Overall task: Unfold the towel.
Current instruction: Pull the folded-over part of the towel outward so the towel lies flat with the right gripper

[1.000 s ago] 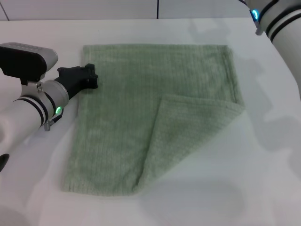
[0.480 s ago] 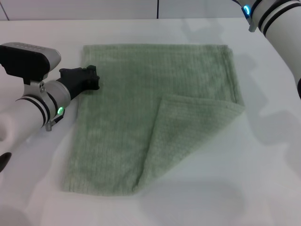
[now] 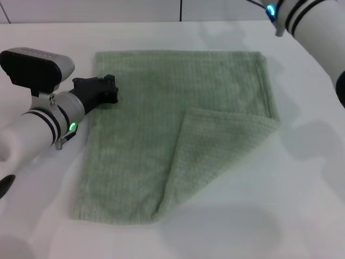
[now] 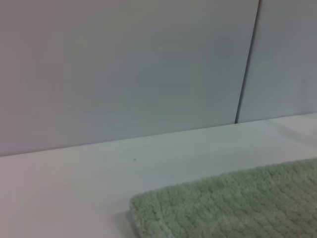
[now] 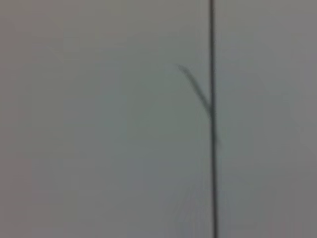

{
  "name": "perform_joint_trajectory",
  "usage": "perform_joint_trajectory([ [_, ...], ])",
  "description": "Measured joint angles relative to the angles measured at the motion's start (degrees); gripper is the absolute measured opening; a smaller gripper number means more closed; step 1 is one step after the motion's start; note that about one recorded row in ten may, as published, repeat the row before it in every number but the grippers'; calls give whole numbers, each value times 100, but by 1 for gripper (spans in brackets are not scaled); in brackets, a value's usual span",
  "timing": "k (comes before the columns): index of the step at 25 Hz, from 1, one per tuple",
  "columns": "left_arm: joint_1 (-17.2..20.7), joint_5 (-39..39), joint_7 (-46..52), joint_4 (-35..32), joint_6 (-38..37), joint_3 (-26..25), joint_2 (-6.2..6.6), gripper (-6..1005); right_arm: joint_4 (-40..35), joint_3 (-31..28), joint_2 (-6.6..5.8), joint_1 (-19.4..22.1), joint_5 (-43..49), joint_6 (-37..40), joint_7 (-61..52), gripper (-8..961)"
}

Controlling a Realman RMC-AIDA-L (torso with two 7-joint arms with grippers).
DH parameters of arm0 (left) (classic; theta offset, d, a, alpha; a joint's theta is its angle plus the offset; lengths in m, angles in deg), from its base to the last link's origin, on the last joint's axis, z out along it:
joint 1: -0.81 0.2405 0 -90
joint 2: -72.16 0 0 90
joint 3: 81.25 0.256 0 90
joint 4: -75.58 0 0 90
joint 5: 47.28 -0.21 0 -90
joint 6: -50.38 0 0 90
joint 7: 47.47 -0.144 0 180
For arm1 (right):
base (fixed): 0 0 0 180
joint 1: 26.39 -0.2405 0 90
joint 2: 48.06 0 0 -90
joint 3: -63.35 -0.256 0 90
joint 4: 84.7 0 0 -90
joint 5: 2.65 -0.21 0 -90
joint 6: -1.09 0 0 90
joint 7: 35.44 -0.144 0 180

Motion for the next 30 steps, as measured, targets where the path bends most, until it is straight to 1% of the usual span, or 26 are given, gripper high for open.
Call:
perform_joint_trajectory([
  [1, 0, 0, 0, 0, 0, 0, 0, -1, 0, 0, 0, 0, 0, 0, 0, 701],
  [2, 0, 0, 1, 0, 0, -1, 4, -1, -139, -2, 0, -33, 0, -332, 1, 702],
  [3, 0, 0, 1, 0, 0, -1, 4, -1, -139, -2, 0, -33, 0, -332, 1, 702],
  [9, -2, 0, 3, 0, 6, -8, 11, -1, -846, -173, -2, -58, 43, -1672, 3, 701],
  [10, -2, 0, 3, 0, 6, -8, 11, -1, -1081, -269, -5, -58, 127, -2058, 3, 701],
  [11, -2, 0, 3, 0, 6, -8, 11, -1, -1081, -269, -5, -58, 127, -2058, 3, 701],
  [14, -5, 0, 4, -28, -19, -45, 10, -1, -1412, -389, -7, -64, 241, -2588, 3, 702],
  [15, -5, 0, 4, -28, -19, -45, 10, -1, -1604, -493, -7, -105, 307, -3016, 3, 702],
  [16, -5, 0, 4, -28, -19, -45, 10, -1, -1604, -493, -7, -105, 307, -3016, 3, 701],
  [17, -5, 0, 4, -28, -19, -45, 10, -1, -1685, -559, -8, -139, 342, -3234, 3, 701],
  [18, -8, 0, -2, -39, -24, -37, 8, -1, -1800, -692, -9, -225, 383, -3661, 3, 700],
  [19, -8, 0, -2, -39, -24, -37, 8, -1, -1800, -692, -9, -225, 383, -3661, 3, 700],
  [20, -9, 0, -3, -37, -20, -24, 9, -1, -1857, -816, -18, -325, 384, -4070, 25, 699],
  [21, -12, 0, -4, -36, -13, -15, 11, -1, -1877, -883, -21, -373, 385, -4242, 55, 699],
  [22, -18, 0, -4, -38, -4, -3, 14, -1, -1920, -1029, -22, -452, 386, -4609, 171, 698],
  [23, -18, 0, -4, -38, -4, -3, 14, -1, -1920, -1029, -22, -452, 386, -4609, 171, 698],
  [24, -19, 0, -10, -41, -4, -1, 9, -1, -1979, -1132, -22, -514, 387, -4959, 279, 697],
  [25, -19, 0, -10, -41, -4, -1, 9, -1, -1979, -1132, -22, -514, 387, -4959, 279, 697],
  [28, -19, 0, -17, -47, -4, -1, 7, -1, -2084, -1246, -27, -591, 387, -5401, 402, 695],
  [29, -19, 0, -17, -47, -4, -1, 7, -1, -2084, -1246, -27, -591, 387, -5401, 402, 695],
  [30, -19, 0, -31, -50, -4, 3, 7, -1, -2156, -1359, -29, -642, 387, -5750, 521, 695],
])
